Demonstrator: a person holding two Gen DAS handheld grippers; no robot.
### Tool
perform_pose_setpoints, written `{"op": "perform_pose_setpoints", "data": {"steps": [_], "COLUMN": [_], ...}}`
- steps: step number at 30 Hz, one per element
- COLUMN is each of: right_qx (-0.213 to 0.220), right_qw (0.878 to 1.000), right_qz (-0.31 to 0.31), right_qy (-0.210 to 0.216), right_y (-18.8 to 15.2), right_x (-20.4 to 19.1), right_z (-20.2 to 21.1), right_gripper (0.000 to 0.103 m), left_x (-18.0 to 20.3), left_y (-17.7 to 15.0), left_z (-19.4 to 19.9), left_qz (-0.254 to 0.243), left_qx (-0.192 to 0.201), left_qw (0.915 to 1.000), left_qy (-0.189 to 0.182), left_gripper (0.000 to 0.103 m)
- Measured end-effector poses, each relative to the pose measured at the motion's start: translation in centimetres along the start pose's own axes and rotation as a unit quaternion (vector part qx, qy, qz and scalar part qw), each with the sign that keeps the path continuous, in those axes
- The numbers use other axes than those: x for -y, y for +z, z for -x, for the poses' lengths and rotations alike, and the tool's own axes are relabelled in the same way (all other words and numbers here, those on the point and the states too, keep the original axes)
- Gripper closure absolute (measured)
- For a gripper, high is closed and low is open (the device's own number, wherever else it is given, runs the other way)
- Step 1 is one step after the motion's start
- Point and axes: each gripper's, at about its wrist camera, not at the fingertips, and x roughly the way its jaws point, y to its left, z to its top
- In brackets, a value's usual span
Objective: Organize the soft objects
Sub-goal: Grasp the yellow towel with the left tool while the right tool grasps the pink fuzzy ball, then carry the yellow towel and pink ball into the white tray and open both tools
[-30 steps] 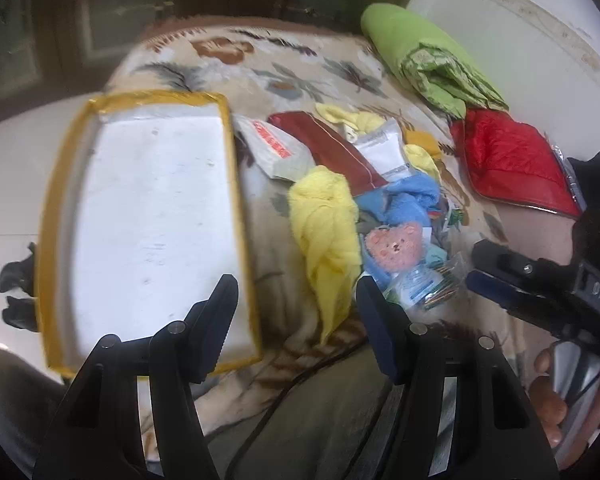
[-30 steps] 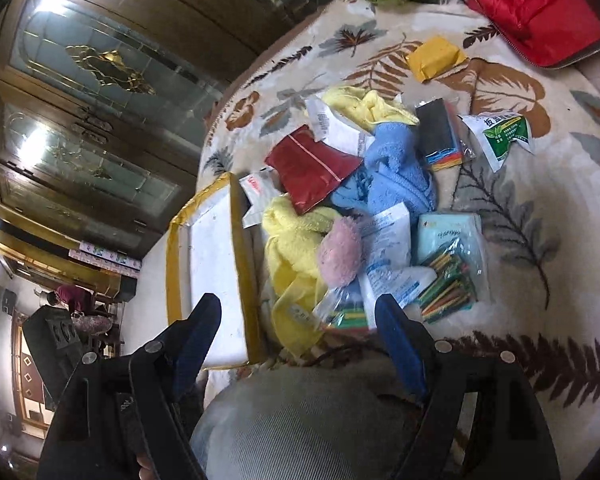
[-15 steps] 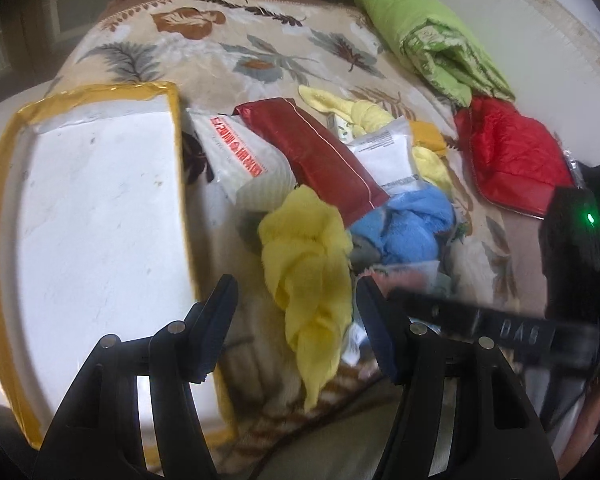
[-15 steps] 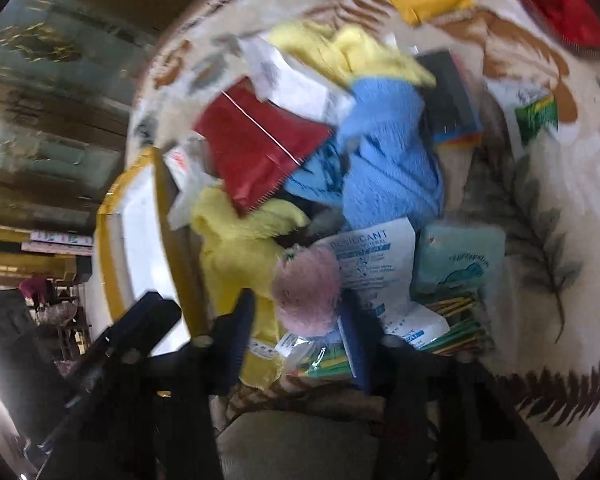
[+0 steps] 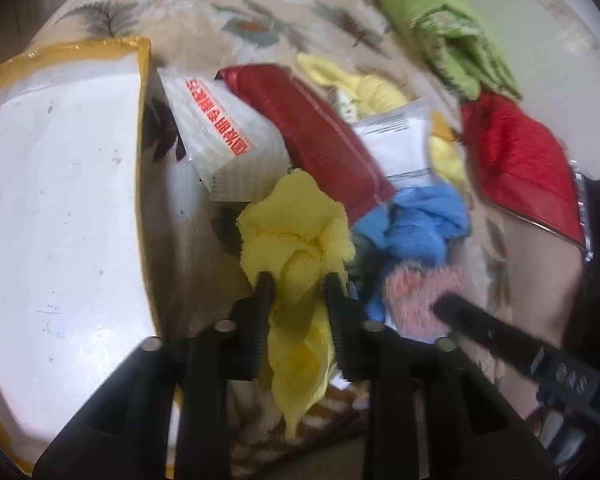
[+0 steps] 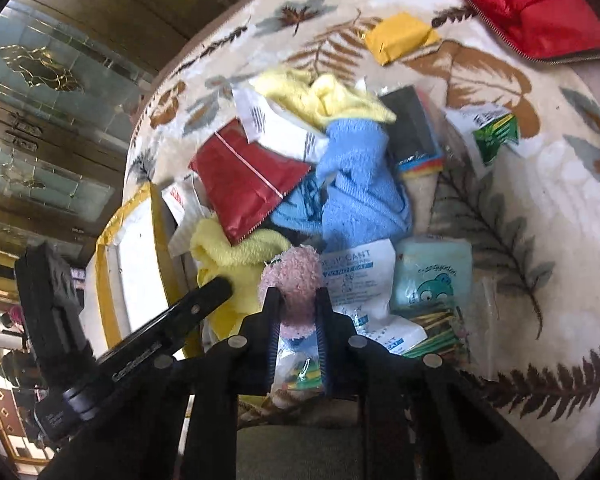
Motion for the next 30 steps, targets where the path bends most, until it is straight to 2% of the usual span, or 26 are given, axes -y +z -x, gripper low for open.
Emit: {"op": "perform_pose_setpoints", "data": {"steps": [4, 6, 8, 9, 11, 12, 13, 15, 21, 22, 26, 30], "right_qx": [0.037, 0.047, 0.051, 0.055, 0.060, 0.064, 0.066, 0.064, 0.059, 0.058, 0.055, 0.058], "right_qw": [0.999, 0.999, 0.999, 0.998, 0.998, 0.998, 0.998, 0.998, 0.998, 0.998, 0.998, 0.998], "right_qz": [0.011, 0.009, 0.012, 0.014, 0.015, 0.014, 0.013, 0.011, 0.015, 0.014, 0.009, 0.014], "right_qy": [-0.012, -0.015, -0.013, -0.013, -0.013, -0.011, -0.011, -0.011, -0.019, -0.019, -0.011, 0.000], "right_y": [-0.2, -0.2, -0.2, -0.4, -0.6, -0.6, -0.8, -0.8, -0.7, -0.6, -0.7, -0.8], "right_x": [-1.9, -2.6, -3.0, -3.2, -3.2, -3.2, -3.1, -2.9, -2.9, -2.8, -2.5, -2.5], "right_z": [1.0, 0.8, 0.9, 1.2, 1.4, 1.5, 1.5, 1.5, 1.2, 1.1, 0.9, 1.1], "right_gripper": [0.088, 0.088, 0.088, 0.088, 0.088, 0.088, 0.088, 0.088, 0.088, 0.088, 0.088, 0.088], "left_x": [-0.6, -0.8, -1.0, -1.3, -1.2, -1.1, -1.0, -0.3, 1.3, 1.2, 0.1, -2.4], "left_y": [-0.7, -0.8, -0.5, -0.3, 0.0, 0.3, 0.3, 0.4, 1.4, 1.5, 1.2, 0.6], "left_z": [2.3, 3.1, 3.0, 2.7, 1.6, 0.9, 0.4, -0.7, -3.9, -3.9, -1.6, 3.9], "left_qz": [0.000, 0.001, 0.012, 0.026, 0.047, 0.056, 0.059, 0.046, 0.020, 0.026, 0.032, 0.040], "left_qx": [0.015, 0.032, 0.030, 0.022, -0.001, -0.014, -0.020, -0.030, -0.072, -0.066, -0.027, 0.024], "left_qw": [0.9995, 0.9993, 0.9992, 0.9992, 0.9988, 0.9978, 0.9973, 0.9984, 0.9966, 0.9972, 0.9991, 0.9973], "left_qy": [-0.028, -0.021, -0.026, -0.022, 0.008, 0.031, 0.037, 0.014, 0.035, 0.025, 0.005, -0.057], "left_gripper": [0.097, 0.097, 0.097, 0.091, 0.063, 0.044, 0.044, 0.043, 0.041, 0.056, 0.059, 0.059]}}
